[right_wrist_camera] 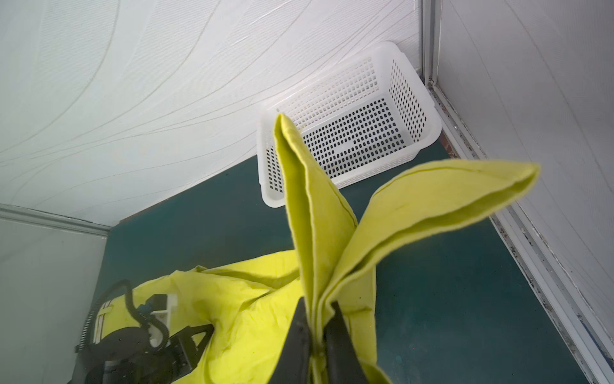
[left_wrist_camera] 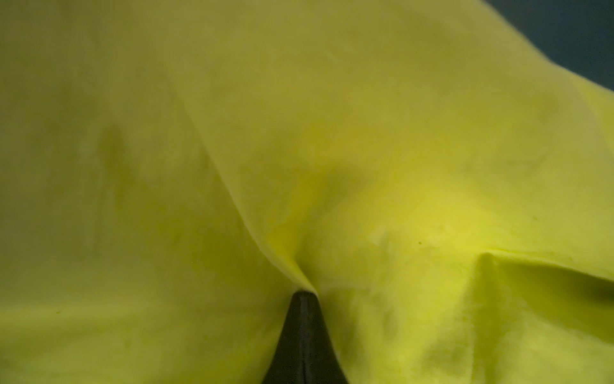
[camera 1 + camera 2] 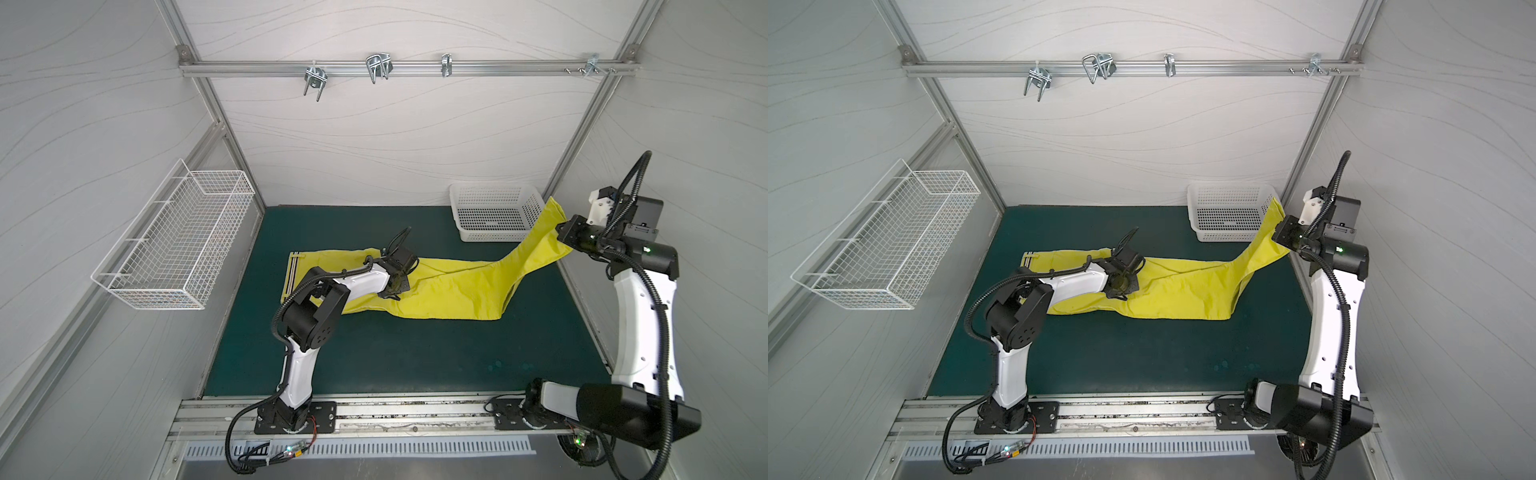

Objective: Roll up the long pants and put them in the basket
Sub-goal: Fold the long pant at the center of the board.

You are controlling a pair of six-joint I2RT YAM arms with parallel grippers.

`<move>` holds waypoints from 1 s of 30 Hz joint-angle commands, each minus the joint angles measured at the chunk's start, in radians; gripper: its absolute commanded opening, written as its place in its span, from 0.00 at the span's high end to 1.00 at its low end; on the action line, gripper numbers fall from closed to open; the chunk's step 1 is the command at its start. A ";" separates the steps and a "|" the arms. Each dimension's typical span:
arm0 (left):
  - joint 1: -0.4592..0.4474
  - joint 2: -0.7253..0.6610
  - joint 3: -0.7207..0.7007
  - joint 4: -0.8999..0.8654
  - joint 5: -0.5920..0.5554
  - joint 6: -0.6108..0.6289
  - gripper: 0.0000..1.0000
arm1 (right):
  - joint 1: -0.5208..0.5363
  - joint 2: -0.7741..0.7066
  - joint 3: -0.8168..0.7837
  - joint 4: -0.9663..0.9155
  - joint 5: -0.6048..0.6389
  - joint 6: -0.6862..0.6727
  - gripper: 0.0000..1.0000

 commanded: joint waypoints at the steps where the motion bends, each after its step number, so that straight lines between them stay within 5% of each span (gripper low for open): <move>1: -0.072 0.083 0.062 -0.006 0.075 -0.059 1.00 | -0.038 -0.027 0.061 -0.034 -0.049 -0.033 1.00; 8: -0.165 0.142 0.117 0.102 0.153 -0.131 1.00 | -0.077 -0.024 0.163 -0.100 0.021 -0.076 1.00; 14: -0.242 0.172 0.254 0.142 0.199 -0.098 1.00 | -0.076 -0.035 0.167 -0.087 -0.057 -0.068 1.00; 17: -0.233 0.068 0.237 0.066 0.142 -0.082 1.00 | -0.068 -0.043 0.144 -0.054 -0.124 -0.043 1.00; 20: -0.150 -0.155 0.048 0.052 0.119 -0.094 1.00 | -0.039 -0.047 0.125 -0.021 -0.210 0.003 1.00; 24: 0.007 -0.477 -0.167 -0.076 0.065 -0.075 1.00 | 0.186 -0.049 0.079 0.019 -0.119 0.012 1.00; 30: 0.034 -0.840 -0.214 -0.315 -0.187 0.012 1.00 | 0.632 0.026 0.012 0.110 0.103 0.051 1.00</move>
